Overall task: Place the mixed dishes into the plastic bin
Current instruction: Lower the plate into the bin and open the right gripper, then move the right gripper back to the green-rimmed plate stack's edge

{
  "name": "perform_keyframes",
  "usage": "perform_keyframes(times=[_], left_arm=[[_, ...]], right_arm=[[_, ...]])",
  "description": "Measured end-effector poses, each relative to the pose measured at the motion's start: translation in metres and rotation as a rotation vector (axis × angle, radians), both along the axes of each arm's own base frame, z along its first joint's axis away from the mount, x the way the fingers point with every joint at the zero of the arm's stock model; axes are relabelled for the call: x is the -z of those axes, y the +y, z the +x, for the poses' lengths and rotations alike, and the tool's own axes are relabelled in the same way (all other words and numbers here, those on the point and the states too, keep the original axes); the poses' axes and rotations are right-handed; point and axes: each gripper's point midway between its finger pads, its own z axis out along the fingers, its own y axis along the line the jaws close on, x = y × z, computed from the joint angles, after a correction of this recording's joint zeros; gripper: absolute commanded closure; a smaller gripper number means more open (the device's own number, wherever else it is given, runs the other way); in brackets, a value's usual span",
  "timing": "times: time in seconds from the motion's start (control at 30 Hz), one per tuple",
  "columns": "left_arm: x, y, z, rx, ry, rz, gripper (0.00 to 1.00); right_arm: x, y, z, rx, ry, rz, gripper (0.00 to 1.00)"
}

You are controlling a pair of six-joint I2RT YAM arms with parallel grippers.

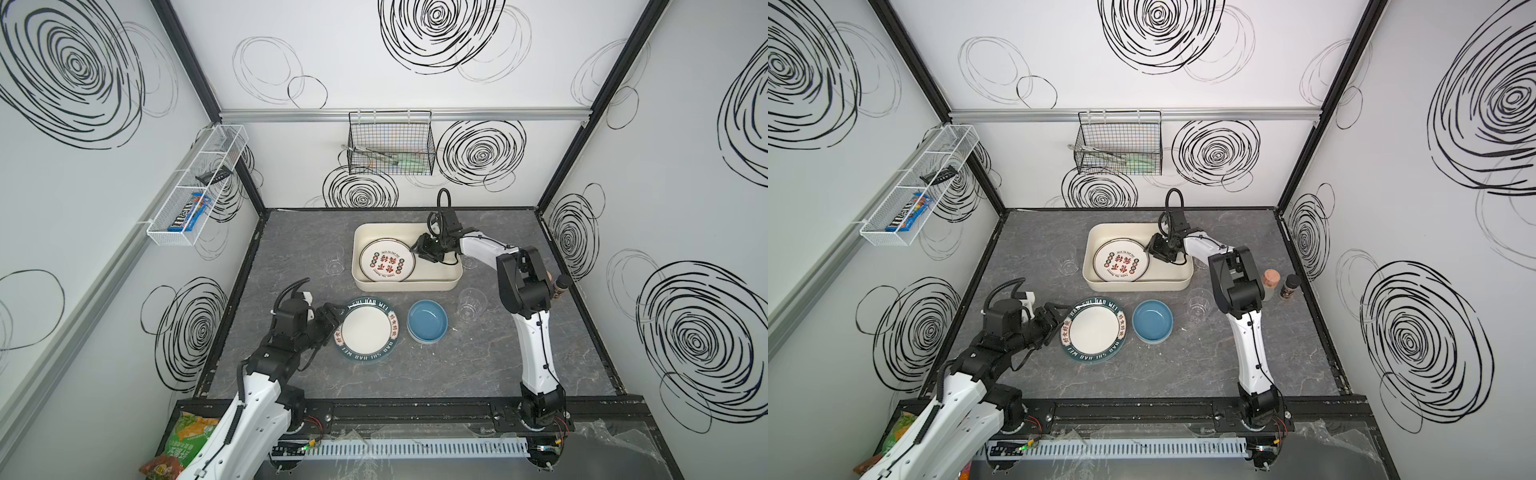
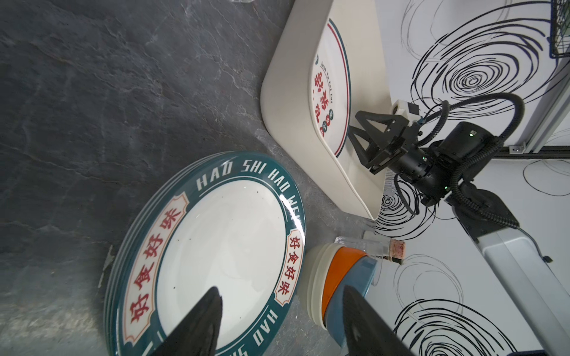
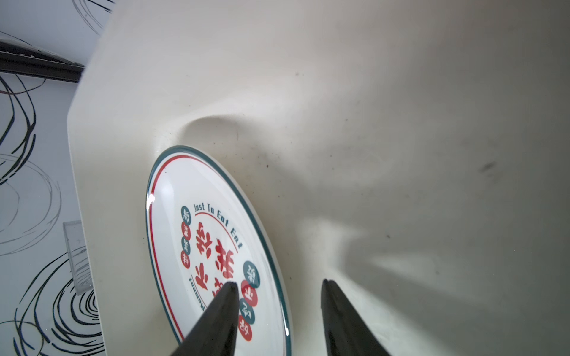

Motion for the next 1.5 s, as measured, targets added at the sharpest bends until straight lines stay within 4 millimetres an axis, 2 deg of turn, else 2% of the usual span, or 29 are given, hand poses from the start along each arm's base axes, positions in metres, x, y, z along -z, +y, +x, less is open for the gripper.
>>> perform_keyframes(times=[0.13,0.27,0.4,0.47,0.63,0.77,0.97,1.1,1.3,1.5], left_arm=[[0.005,0.004,-0.002,-0.012,0.021,0.019,0.34],[0.013,0.006,-0.007,-0.012,0.054,0.039,0.33],[0.023,0.009,-0.013,-0.012,0.098,0.064,0.33],[0.028,0.011,-0.016,-0.011,0.125,0.081,0.33],[0.034,0.016,-0.022,-0.013,0.176,0.121,0.32],[0.041,0.02,-0.028,-0.013,0.208,0.156,0.31],[0.051,0.024,-0.036,-0.012,0.256,0.199,0.3],[0.053,0.025,-0.036,-0.012,0.264,0.204,0.3],[0.058,0.025,-0.038,-0.011,0.277,0.207,0.32],[0.067,0.025,-0.042,-0.005,0.294,0.208,0.33]], right_arm=[[-0.03,-0.006,-0.003,-0.002,-0.047,-0.013,0.51],[-0.074,-0.008,-0.016,-0.022,-0.123,-0.005,0.51],[-0.117,-0.003,-0.04,-0.067,-0.199,0.004,0.48],[-0.131,0.001,-0.053,-0.096,-0.228,0.001,0.47],[-0.151,0.019,-0.096,-0.196,-0.27,-0.031,0.44],[-0.15,0.036,-0.13,-0.287,-0.281,-0.084,0.42],[-0.13,0.056,-0.18,-0.417,-0.252,-0.17,0.39],[-0.119,0.067,-0.206,-0.485,-0.242,-0.221,0.39],[-0.108,0.079,-0.231,-0.55,-0.238,-0.276,0.37],[-0.084,0.085,-0.241,-0.585,-0.204,-0.333,0.36]])
